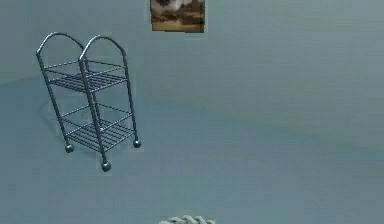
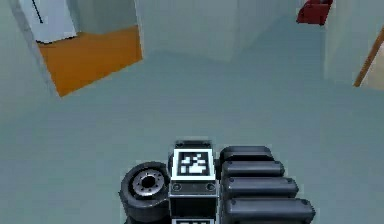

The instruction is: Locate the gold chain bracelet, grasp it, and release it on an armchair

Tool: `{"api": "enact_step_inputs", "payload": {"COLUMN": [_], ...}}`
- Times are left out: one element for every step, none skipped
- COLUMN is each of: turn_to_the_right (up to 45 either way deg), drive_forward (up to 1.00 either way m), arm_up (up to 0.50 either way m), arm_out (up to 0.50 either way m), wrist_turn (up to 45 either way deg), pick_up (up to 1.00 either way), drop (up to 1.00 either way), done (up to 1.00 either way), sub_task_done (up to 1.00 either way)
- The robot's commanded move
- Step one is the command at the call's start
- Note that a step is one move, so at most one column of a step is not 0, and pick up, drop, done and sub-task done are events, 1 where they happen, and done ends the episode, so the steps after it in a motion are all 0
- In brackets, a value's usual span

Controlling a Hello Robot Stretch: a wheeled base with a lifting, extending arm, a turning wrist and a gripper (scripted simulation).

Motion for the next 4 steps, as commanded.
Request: {"api": "enact_step_inputs", "payload": {"turn_to_the_right": [0.0,-3.0,0.0,-12.0], "drive_forward": [1.0,0.0,0.95,0.0], "arm_up": [0.0,0.0,0.0,0.0], "arm_out": [0.0,0.0,0.0,0.0], "wrist_turn": [0.0,0.0,0.0,0.0], "pick_up": [0.0,0.0,0.0,0.0], "drop": [0.0,0.0,0.0,0.0], "done": [0.0,0.0,0.0,0.0], "sub_task_done": [0.0,0.0,0.0,0.0]}}
